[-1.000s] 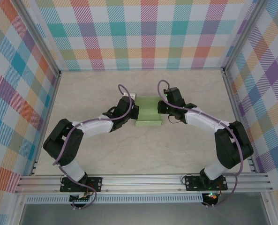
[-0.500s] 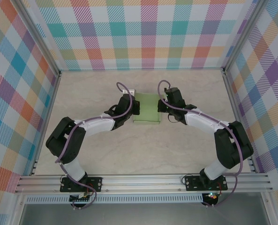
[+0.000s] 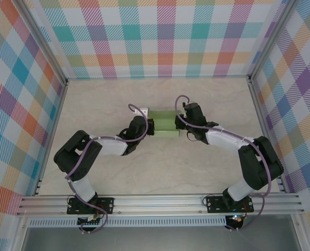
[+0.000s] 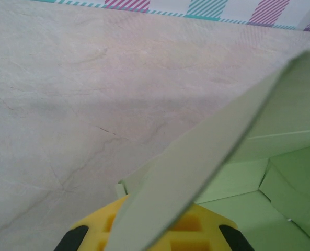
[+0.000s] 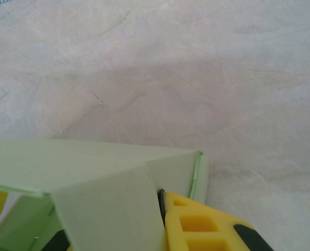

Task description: Fold the paper box

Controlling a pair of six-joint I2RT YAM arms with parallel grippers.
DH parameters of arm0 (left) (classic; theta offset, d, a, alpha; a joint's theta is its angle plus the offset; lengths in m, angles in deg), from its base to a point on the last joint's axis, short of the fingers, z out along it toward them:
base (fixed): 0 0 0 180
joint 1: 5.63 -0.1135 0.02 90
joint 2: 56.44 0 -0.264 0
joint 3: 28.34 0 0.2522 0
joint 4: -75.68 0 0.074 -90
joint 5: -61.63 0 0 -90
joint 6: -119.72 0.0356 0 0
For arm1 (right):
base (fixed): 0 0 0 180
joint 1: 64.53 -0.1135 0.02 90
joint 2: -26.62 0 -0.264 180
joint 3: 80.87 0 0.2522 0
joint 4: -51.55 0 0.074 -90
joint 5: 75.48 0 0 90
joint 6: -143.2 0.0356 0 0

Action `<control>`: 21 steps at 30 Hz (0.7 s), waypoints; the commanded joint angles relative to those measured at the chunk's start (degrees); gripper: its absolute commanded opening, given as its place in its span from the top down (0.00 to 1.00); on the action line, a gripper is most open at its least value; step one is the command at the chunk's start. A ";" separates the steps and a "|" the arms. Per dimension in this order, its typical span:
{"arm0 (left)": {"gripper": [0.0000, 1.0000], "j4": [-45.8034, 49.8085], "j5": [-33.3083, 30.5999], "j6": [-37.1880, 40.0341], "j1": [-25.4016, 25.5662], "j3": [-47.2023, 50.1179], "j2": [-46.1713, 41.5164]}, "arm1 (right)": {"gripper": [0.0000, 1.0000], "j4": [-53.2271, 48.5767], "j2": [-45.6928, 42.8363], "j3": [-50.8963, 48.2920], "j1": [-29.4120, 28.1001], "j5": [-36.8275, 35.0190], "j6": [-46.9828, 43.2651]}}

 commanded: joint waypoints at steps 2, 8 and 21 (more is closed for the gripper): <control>1.00 -4.41 0.34 1.96 1.91 0.85 0.31 | 0.80 2.62 -2.48 -2.66 -0.88 1.49 0.91; 1.00 -5.16 -1.00 4.16 1.91 -0.22 1.85 | 0.60 0.88 -7.26 -4.22 -0.88 0.07 0.77; 1.00 -5.34 -1.86 7.76 1.89 -5.59 8.44 | 0.39 -15.89 -18.47 -1.48 1.05 -0.41 15.37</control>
